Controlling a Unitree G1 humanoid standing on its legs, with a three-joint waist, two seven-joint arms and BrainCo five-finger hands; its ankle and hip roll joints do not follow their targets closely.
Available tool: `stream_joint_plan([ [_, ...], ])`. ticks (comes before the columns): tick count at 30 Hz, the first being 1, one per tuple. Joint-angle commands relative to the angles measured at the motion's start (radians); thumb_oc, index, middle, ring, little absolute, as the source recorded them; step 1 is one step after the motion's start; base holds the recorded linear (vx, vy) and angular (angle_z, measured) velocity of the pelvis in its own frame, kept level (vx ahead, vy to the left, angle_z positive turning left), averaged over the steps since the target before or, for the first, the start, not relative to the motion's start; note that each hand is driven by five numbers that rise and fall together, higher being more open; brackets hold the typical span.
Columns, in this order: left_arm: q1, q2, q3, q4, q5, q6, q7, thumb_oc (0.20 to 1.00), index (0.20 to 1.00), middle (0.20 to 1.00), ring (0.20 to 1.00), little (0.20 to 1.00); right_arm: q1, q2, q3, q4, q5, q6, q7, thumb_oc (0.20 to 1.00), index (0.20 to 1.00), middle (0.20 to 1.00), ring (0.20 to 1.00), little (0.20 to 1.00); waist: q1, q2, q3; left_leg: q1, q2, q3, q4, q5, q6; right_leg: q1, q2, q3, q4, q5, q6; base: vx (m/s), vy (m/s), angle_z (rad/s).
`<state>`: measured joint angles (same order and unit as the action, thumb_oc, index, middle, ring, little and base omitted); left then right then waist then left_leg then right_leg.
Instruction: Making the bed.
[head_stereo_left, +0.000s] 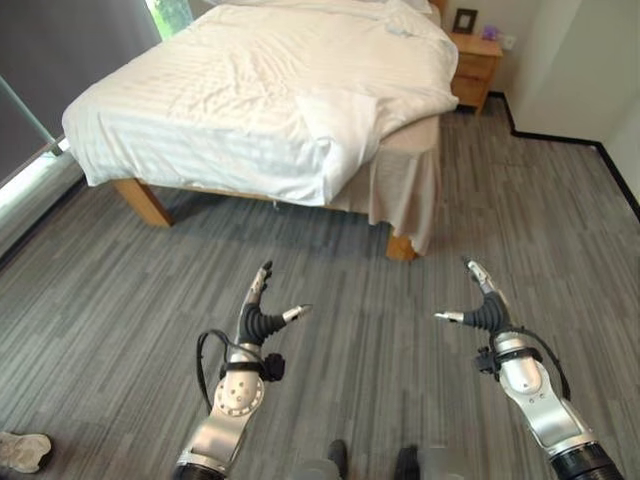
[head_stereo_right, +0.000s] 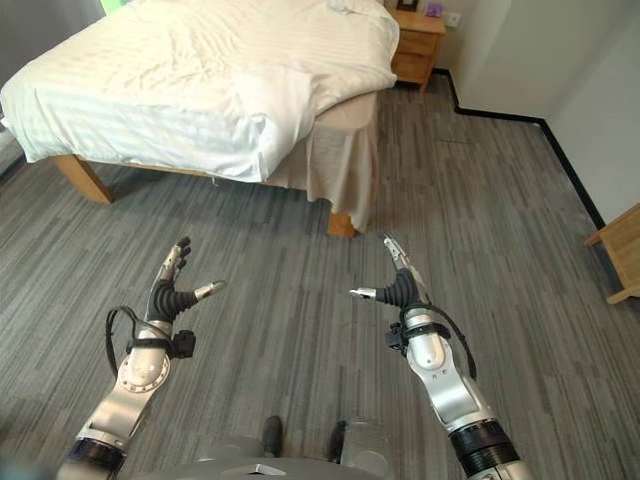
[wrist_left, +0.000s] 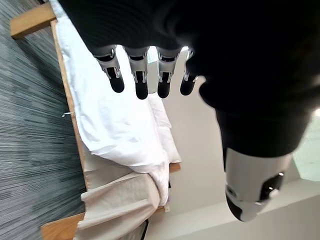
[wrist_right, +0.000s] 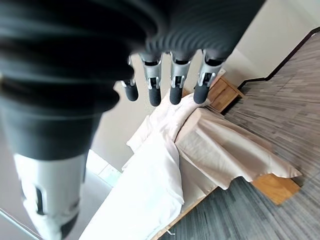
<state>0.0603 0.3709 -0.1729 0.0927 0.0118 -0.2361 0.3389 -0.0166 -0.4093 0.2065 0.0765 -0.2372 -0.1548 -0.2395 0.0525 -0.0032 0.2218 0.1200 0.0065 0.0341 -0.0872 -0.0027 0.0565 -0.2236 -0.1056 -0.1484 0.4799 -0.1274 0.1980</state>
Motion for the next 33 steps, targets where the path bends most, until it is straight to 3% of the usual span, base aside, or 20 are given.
stream_joint_plan([
  [1, -0.032, 0.03, 0.008, -0.058, -0.02, -0.049, 0.001, 1.0, 1.0, 1.0, 1.0, 1.0, -0.054, 0.002, -0.007, -0.041, 0.013, -0.044, -0.033, 1.0, 1.0, 1.0, 1.0, 1.0, -0.007, -0.028, -0.014, 0.116, -0.012, -0.09, 0.003, -0.164, -0.032, 0.032, 0.034, -0.012, -0.319, 0.105, -0.037, 0.37, -0.048, 0.39],
  [4, -0.042, 0.025, 0.009, -0.04, -0.009, -0.046, -0.006, 1.0, 1.0, 1.0, 1.0, 1.0, -0.062, -0.007, 0.008, -0.027, -0.001, -0.032, -0.03, 1.0, 1.0, 1.0, 1.0, 1.0, -0.023, -0.026, -0.017, 0.155, 0.008, -0.134, 0.002, -0.205, -0.049, 0.008, 0.049, 0.042, -0.426, 0.154, -0.03, 0.35, -0.055, 0.35],
  [7, -0.031, 0.018, 0.007, -0.039, -0.001, -0.051, -0.009, 1.0, 1.0, 1.0, 1.0, 1.0, -0.046, -0.021, 0.008, -0.022, -0.015, -0.038, -0.026, 1.0, 1.0, 1.0, 1.0, 1.0, -0.026, -0.034, -0.036, 0.171, 0.015, -0.162, 0.044, -0.236, -0.063, 0.02, 0.048, 0.054, -0.421, 0.172, -0.054, 0.38, -0.112, 0.66],
  [9, -0.025, 0.01, 0.008, -0.037, -0.006, -0.052, -0.009, 1.0, 1.0, 1.0, 1.0, 1.0, -0.047, -0.028, 0.014, -0.012, -0.02, -0.037, -0.026, 1.0, 1.0, 1.0, 1.0, 1.0, -0.031, -0.021, -0.048, 0.162, 0.033, -0.17, 0.097, -0.238, -0.075, 0.038, 0.059, 0.032, -0.42, 0.159, -0.061, 0.35, -0.123, 0.45],
  [12, -0.002, -0.001, 0.013, -0.063, -0.044, -0.053, -0.018, 1.0, 1.0, 1.0, 1.0, 1.0, -0.054, -0.049, 0.013, -0.014, -0.014, -0.04, -0.034, 1.0, 1.0, 1.0, 1.0, 1.0, -0.013, -0.019, -0.034, -0.001, 0.044, -0.13, 0.447, -0.103, -0.147, 0.142, 0.061, -0.016, -0.492, 0.139, -0.106, 0.24, -0.151, 0.37],
  [14, -0.003, -0.009, 0.019, -0.072, -0.07, -0.057, -0.014, 1.0, 1.0, 1.0, 1.0, 1.0, -0.077, -0.056, 0.016, -0.017, 0.0, -0.038, -0.048, 1.0, 1.0, 1.0, 1.0, 1.0, 0.011, -0.037, 0.005, -0.121, 0.058, -0.075, 0.689, -0.033, -0.145, 0.217, 0.058, -0.04, -0.537, 0.125, -0.142, 0.22, -0.241, 0.18],
  [15, -0.002, -0.015, 0.022, -0.07, -0.078, -0.056, -0.012, 1.0, 1.0, 1.0, 1.0, 1.0, -0.096, -0.059, 0.013, -0.021, -0.001, -0.033, -0.054, 1.0, 1.0, 1.0, 1.0, 1.0, 0.024, -0.051, 0.027, -0.19, 0.086, -0.012, 0.783, -0.044, -0.132, 0.265, 0.056, -0.053, -0.559, 0.104, -0.154, 0.3, -0.245, 0.02],
  [17, -0.001, -0.013, 0.029, -0.079, -0.08, -0.053, -0.022, 1.0, 1.0, 1.0, 1.0, 1.0, -0.096, -0.059, -0.002, -0.03, 0.005, -0.03, -0.054, 1.0, 1.0, 1.0, 1.0, 1.0, 0.03, -0.061, 0.037, -0.24, 0.125, 0.053, 0.755, -0.07, -0.122, 0.3, 0.049, -0.065, -0.567, 0.079, -0.156, 0.29, -0.114, 0.02],
  [19, 0.003, -0.011, 0.032, -0.083, -0.081, -0.054, -0.028, 1.0, 1.0, 1.0, 1.0, 1.0, -0.088, -0.059, -0.008, -0.034, 0.009, -0.031, -0.051, 1.0, 1.0, 1.0, 1.0, 1.0, 0.036, -0.066, 0.039, -0.257, 0.123, 0.072, 0.702, -0.087, -0.117, 0.314, 0.046, -0.067, -0.567, 0.066, -0.154, 0.18, 0.007, 0.3],
  [20, 0.008, -0.01, 0.037, -0.085, -0.082, -0.054, -0.032, 1.0, 1.0, 1.0, 1.0, 1.0, -0.081, -0.057, -0.012, -0.036, 0.013, -0.031, -0.047, 1.0, 1.0, 1.0, 1.0, 1.0, 0.041, -0.071, 0.042, -0.279, 0.112, 0.087, 0.648, -0.11, -0.11, 0.327, 0.043, -0.065, -0.567, 0.056, -0.151, 0.35, 0.093, 0.52],
  [21, 0.025, -0.015, 0.038, -0.088, -0.082, -0.052, -0.037, 1.0, 1.0, 1.0, 1.0, 1.0, -0.069, -0.056, -0.017, -0.035, 0.016, -0.031, -0.04, 1.0, 1.0, 1.0, 1.0, 1.0, 0.051, -0.07, 0.035, -0.305, 0.066, 0.093, 0.495, -0.137, -0.093, 0.348, 0.045, -0.06, -0.567, 0.032, -0.14, 0.45, 0.146, 0.39],
  [22, 0.035, -0.019, 0.037, -0.087, -0.082, -0.051, -0.038, 1.0, 1.0, 1.0, 1.0, 1.0, -0.067, -0.053, -0.013, -0.028, 0.016, -0.03, -0.036, 1.0, 1.0, 1.0, 1.0, 1.0, 0.059, -0.066, 0.025, -0.31, 0.034, 0.075, 0.371, -0.091, -0.089, 0.355, 0.05, -0.05, -0.567, 0.023, -0.135, 0.36, 0.131, 0.2],
  [23, 0.035, -0.019, 0.037, -0.087, -0.082, -0.05, -0.038, 1.0, 1.0, 1.0, 1.0, 1.0, -0.067, -0.052, -0.013, -0.028, 0.016, -0.03, -0.036, 1.0, 1.0, 1.0, 1.0, 1.0, 0.058, -0.068, 0.025, -0.308, 0.032, 0.076, 0.365, -0.087, -0.088, 0.354, 0.049, -0.05, -0.567, 0.023, -0.135, 0.42, 0.156, 0.05],
  [24, 0.045, -0.024, 0.032, -0.079, -0.085, -0.05, -0.039, 1.0, 1.0, 1.0, 1.0, 1.0, -0.079, -0.048, -0.005, -0.011, 0.016, -0.03, -0.035, 1.0, 1.0, 1.0, 1.0, 1.0, 0.08, -0.049, 0.015, -0.333, 0.006, 0.018, 0.207, 0.011, -0.102, 0.386, 0.078, -0.029, -0.567, -0.007, -0.132, 0.43, 0.128, -0.08],
  [25, 0.046, -0.026, 0.031, -0.075, -0.087, -0.051, -0.039, 1.0, 1.0, 1.0, 1.0, 1.0, -0.083, -0.044, -0.005, -0.006, 0.016, -0.03, -0.038, 1.0, 1.0, 1.0, 1.0, 1.0, 0.087, -0.047, 0.012, -0.344, -0.004, -0.003, 0.14, 0.046, -0.109, 0.403, 0.083, -0.022, -0.567, -0.02, -0.132, 0.44, 0.127, -0.23],
  [29, 0.068, -0.027, 0.039, -0.071, -0.094, -0.05, -0.052, 1.0, 1.0, 1.0, 1.0, 1.0, -0.075, -0.037, -0.01, -0.012, 0.007, -0.033, -0.039, 1.0, 1.0, 1.0, 1.0, 1.0, 0.097, -0.05, -0.008, -0.328, -0.013, -0.02, 0.041, 0.092, -0.105, 0.451, 0.093, 0.01, -0.567, -0.055, -0.126, 0.39, 0.13, -0.49],
  [31, 0.074, -0.006, 0.028, -0.06, -0.092, -0.04, -0.064, 1.0, 1.0, 1.0, 1.0, 1.0, -0.049, -0.011, -0.011, -0.02, 0.001, -0.036, -0.031, 1.0, 1.0, 1.0, 1.0, 1.0, 0.09, -0.085, -0.026, -0.3, -0.021, -0.019, 0.057, 0.092, -0.08, 0.471, 0.08, 0.042, -0.515, -0.053, -0.12, 0.44, 0.174, -0.51],
  [33, 0.072, 0.011, 0.029, -0.056, -0.084, -0.036, -0.064, 1.0, 1.0, 1.0, 1.0, 1.0, -0.046, 0.005, -0.012, -0.027, 0.001, -0.037, -0.029, 1.0, 1.0, 1.0, 1.0, 1.0, 0.095, -0.097, -0.028, -0.28, -0.018, -0.004, 0.054, 0.078, -0.067, 0.449, 0.079, 0.053, -0.436, -0.064, -0.107, 0.34, 0.149, -0.62],
])
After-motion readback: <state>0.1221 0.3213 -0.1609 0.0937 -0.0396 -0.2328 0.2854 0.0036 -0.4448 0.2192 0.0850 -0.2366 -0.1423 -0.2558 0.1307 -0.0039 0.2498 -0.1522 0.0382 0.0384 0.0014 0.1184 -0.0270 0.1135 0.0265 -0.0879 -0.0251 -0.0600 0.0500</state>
